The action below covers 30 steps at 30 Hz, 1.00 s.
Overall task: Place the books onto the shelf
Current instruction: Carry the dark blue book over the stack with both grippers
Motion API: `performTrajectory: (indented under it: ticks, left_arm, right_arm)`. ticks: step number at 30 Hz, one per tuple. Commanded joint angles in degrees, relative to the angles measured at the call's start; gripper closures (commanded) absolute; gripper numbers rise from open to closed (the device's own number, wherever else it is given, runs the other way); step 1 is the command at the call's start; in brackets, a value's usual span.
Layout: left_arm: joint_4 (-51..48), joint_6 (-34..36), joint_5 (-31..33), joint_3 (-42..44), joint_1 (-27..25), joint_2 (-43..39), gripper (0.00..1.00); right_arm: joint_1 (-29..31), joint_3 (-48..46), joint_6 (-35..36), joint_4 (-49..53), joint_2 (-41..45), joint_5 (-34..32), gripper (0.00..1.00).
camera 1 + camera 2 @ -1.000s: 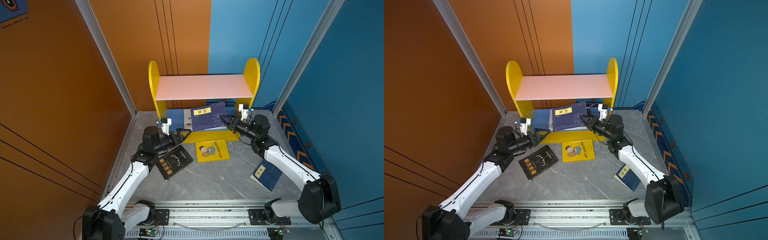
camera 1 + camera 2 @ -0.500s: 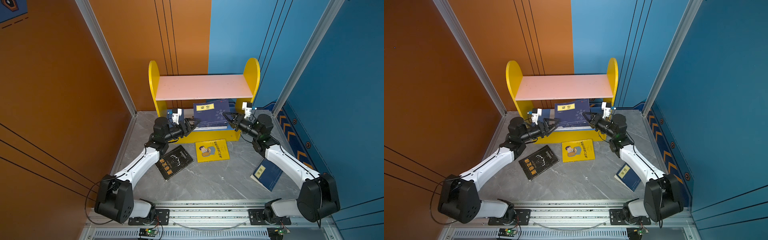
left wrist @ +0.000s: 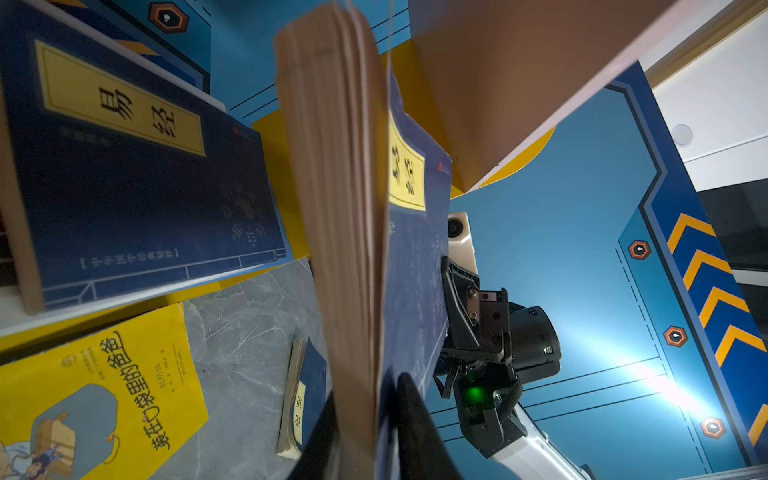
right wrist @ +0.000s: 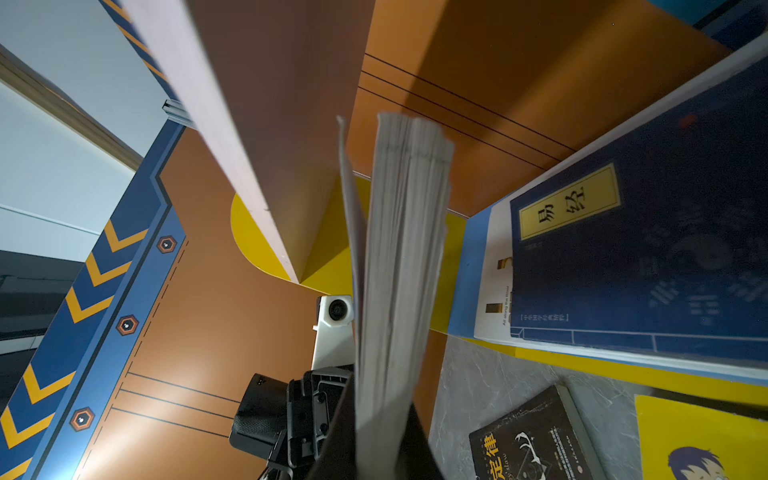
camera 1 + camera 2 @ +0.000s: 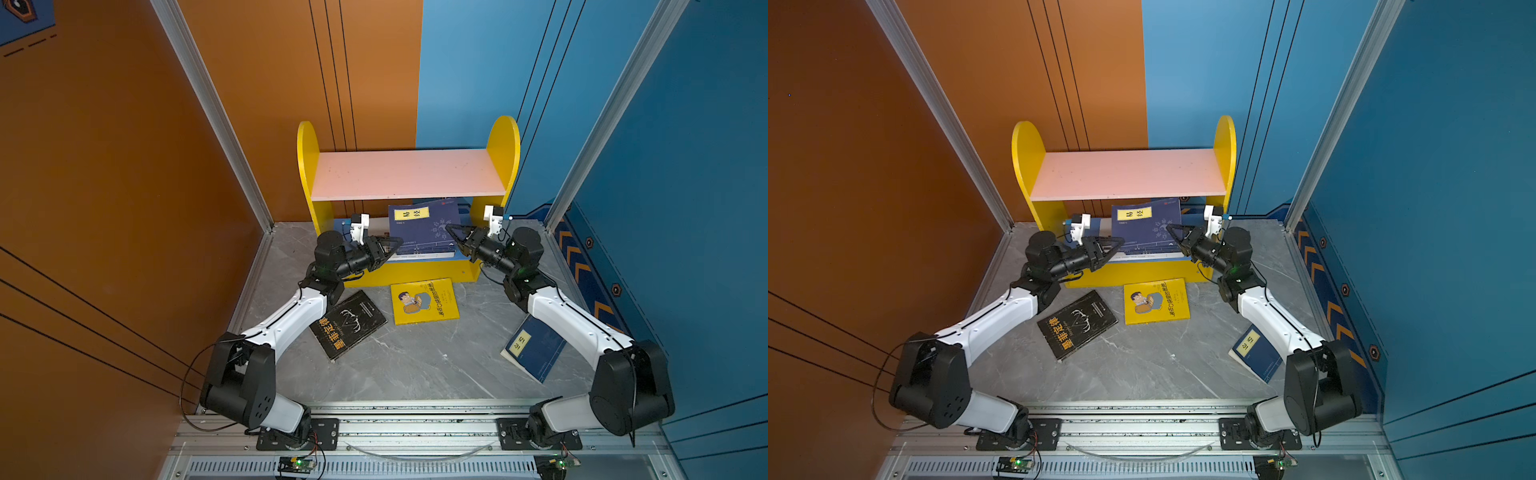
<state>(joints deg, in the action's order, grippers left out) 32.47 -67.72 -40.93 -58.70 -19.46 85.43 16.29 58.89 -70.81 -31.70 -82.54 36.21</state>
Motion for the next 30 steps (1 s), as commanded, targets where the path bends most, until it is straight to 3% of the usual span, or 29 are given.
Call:
performTrajectory:
  ticks: [1, 3, 7, 9, 13, 15, 19, 30]
  left_arm:
    - [5.2, -0.3, 0.5, -2.7, -0.4, 1.3, 0.90]
    - [5.5, 0.8, 0.9, -3.5, -0.3, 2.1, 0.92]
    - [5.5, 2.8, 1.8, -5.2, -0.1, 4.2, 0.98]
    - [5.5, 3.1, 2.0, -6.2, 0.1, 5.5, 0.99]
    - [5.6, 3.7, 2.0, -8.2, 0.4, 8.8, 1.00]
    - [5.6, 3.9, 1.5, -9.4, 0.7, 10.5, 1.00]
    - [4.9, 4.5, 1.2, -11.5, 1.0, 13.4, 1.00]
    - [-8.3, 12.4, 3.6, -15.2, 0.8, 15.5, 1.00]
  right_arm:
    - [-0.3, 3.2, 1.8, -0.4, -0.4, 0.4, 0.79]
    - [-0.4, 4.1, 5.7, 4.6, -0.3, -1.5, 0.53]
    - [-0.3, 7.2, 15.0, 16.8, -0.1, -7.6, 0.32]
    - [-0.1, 9.3, 20.1, 24.6, -0.2, -12.5, 0.27]
    - [0.8, 12.8, 29.5, 35.3, -1.4, -24.5, 0.21]
    - [0.8, 13.6, 31.3, 36.6, -2.8, -27.0, 0.21]
    - [0.9, 14.8, 33.6, 36.5, -6.0, -29.7, 0.19]
    - [1.3, 18.0, 35.9, 36.2, -11.8, -31.6, 0.17]
